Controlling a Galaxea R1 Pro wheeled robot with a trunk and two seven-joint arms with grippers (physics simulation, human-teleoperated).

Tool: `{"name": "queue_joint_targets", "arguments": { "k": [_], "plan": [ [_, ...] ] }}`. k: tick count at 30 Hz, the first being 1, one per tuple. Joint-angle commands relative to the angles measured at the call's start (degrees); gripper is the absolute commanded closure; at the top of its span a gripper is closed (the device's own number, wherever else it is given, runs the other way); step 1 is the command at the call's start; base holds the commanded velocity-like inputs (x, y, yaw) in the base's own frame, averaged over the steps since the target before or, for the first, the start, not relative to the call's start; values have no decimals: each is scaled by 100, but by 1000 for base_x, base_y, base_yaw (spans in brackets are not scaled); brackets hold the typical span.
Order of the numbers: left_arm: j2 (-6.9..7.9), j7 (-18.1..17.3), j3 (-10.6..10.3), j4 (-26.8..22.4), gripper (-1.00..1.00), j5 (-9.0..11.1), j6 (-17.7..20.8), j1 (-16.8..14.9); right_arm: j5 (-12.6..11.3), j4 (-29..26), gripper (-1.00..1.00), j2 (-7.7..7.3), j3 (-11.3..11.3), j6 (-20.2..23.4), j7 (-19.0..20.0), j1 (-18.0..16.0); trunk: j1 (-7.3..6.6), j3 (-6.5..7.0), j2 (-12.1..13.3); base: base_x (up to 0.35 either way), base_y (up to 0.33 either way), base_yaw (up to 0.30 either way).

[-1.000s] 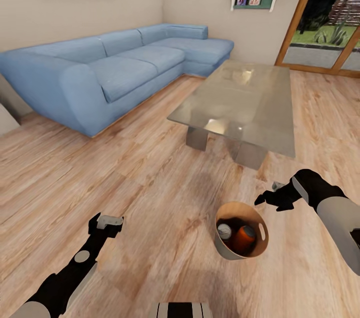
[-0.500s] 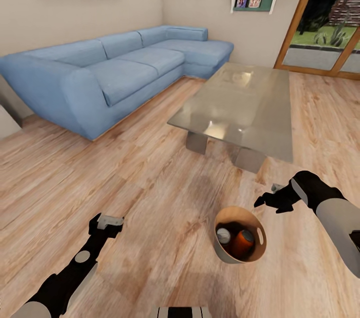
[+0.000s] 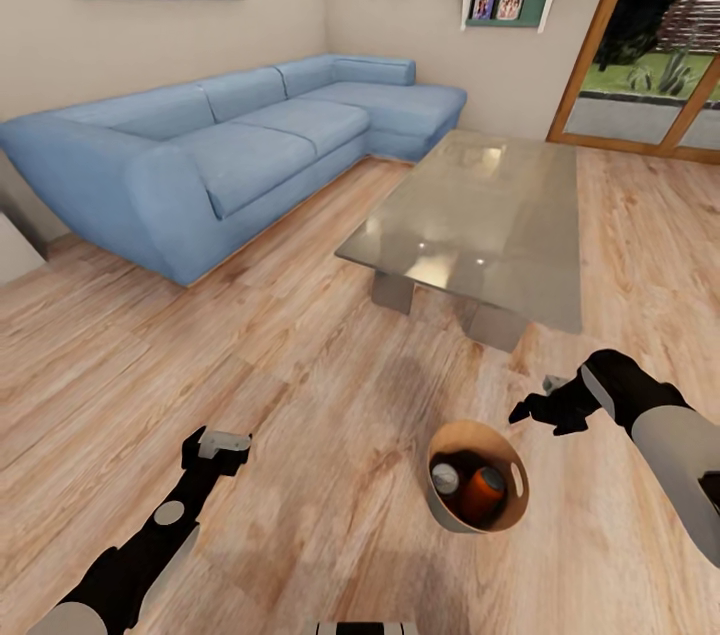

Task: Put the three can of soda from the living room inside the tash can in the kitchen.

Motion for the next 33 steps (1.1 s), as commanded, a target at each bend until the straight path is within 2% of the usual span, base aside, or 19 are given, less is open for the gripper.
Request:
{"name": "queue_joint_targets", "arguments": {
  "k": [1,16,23,33],
  "plan": [
    [-3,0,0,3,-100,0,0,0,4,-50,-100,1,2,0,-4,22,-22,18,42,0,0,0],
    [-7,0,0,7,-100,0,9,0,8,-288,-100,14,21,0,-81,223,-352,288,643,0,0,0],
    [-7,0,0,7,-100,0,11,0,16,-946,-100,19,25,0,-102,633,-506,413,924,0,0,0],
    [-7,0,0,112,-100,0,17,0,15,-1126,-100,25,21,0,-237,813,-725,593,1325,0,0,0]
  ]
}}
